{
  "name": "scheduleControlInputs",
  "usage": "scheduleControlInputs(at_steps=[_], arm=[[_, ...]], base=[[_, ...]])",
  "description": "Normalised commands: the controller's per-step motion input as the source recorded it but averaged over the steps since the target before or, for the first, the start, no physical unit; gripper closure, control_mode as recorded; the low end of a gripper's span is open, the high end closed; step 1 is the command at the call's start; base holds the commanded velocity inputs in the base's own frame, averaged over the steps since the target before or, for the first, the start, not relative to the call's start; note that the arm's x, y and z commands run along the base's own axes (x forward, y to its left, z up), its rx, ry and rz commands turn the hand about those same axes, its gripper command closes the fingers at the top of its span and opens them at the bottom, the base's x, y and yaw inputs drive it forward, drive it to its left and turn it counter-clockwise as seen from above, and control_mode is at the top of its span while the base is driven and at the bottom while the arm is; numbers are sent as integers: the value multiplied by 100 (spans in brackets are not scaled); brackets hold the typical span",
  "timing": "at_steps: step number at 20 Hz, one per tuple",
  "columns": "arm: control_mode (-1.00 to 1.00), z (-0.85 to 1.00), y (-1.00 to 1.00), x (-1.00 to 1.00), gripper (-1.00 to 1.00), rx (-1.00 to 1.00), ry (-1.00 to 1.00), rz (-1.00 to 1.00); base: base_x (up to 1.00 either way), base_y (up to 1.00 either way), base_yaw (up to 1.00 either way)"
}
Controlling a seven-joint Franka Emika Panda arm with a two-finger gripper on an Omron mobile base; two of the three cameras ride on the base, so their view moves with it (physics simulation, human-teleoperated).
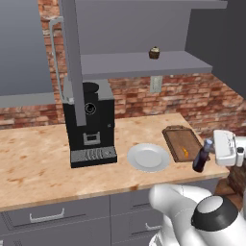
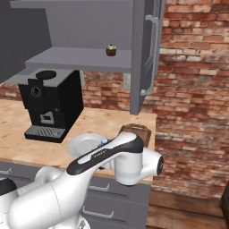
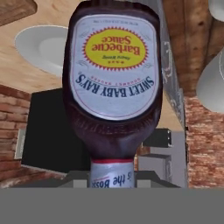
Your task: Pick the shrimp from the plate and place it on the cutting board. Then pick the condiment bottle from the cabinet and place it next to the cutting board.
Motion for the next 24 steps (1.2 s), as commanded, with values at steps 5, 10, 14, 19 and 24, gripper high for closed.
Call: scheduleControlInputs(at_steps=[5,10,14,19,24], arm=[[-100,-11,0,0,100,-1,-7,0],[-100,-11,0,0,100,0,-4,0],[-100,-12,0,0,100,0,-2,0],[-100,-12,0,4,100,0,-1,0],[-100,-13,0,11,100,0,0,0]], base=[[0,0,0],[0,0,0],[0,0,0],[0,0,0],[0,0,0]])
